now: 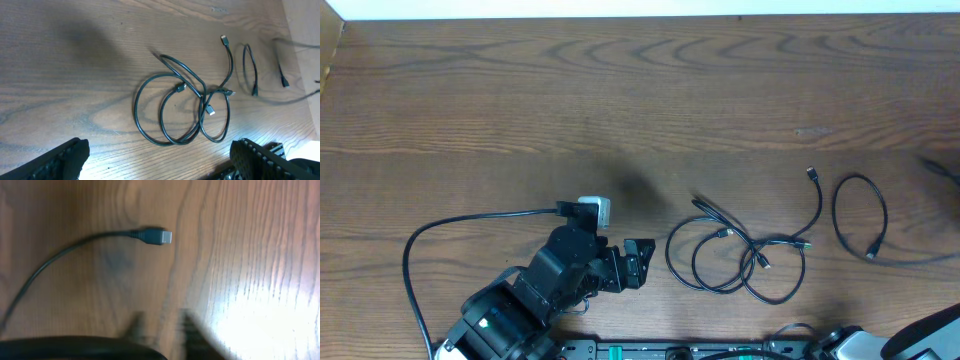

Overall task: Untangle cables
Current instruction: 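Carry the separated cable to the far right with the right gripper, then move the right gripper back over the center cable pile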

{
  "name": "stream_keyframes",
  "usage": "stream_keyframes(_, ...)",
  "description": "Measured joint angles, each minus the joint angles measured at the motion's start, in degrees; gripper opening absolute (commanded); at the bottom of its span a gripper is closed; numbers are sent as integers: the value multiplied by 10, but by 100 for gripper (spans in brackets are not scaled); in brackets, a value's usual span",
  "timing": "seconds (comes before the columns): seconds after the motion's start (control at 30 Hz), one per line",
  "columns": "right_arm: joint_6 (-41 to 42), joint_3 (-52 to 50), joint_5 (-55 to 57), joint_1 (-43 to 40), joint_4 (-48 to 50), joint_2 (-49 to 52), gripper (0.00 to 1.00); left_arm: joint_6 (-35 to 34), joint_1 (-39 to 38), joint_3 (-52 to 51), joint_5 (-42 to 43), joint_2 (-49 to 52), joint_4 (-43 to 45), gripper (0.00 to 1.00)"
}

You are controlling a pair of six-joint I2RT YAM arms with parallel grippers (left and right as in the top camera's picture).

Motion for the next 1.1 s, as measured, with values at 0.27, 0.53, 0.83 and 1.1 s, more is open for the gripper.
stream_keyframes(0.27, -1, -29, -14, 0, 24, 0, 99, 0, 0, 0, 0, 0, 0, 94)
stream_keyframes(0.53, -130, -30, -212, 0, 89, 0, 99, 0, 0, 0, 1, 0, 0, 94)
stream_keyframes(0.83, -312, -30, -517, 25, 110, 0, 99, 0, 0, 0, 2, 0, 0, 94)
stream_keyframes(1.1, -464, -30, -594, 178, 48, 0, 99, 0, 0, 0, 3, 0, 0, 94)
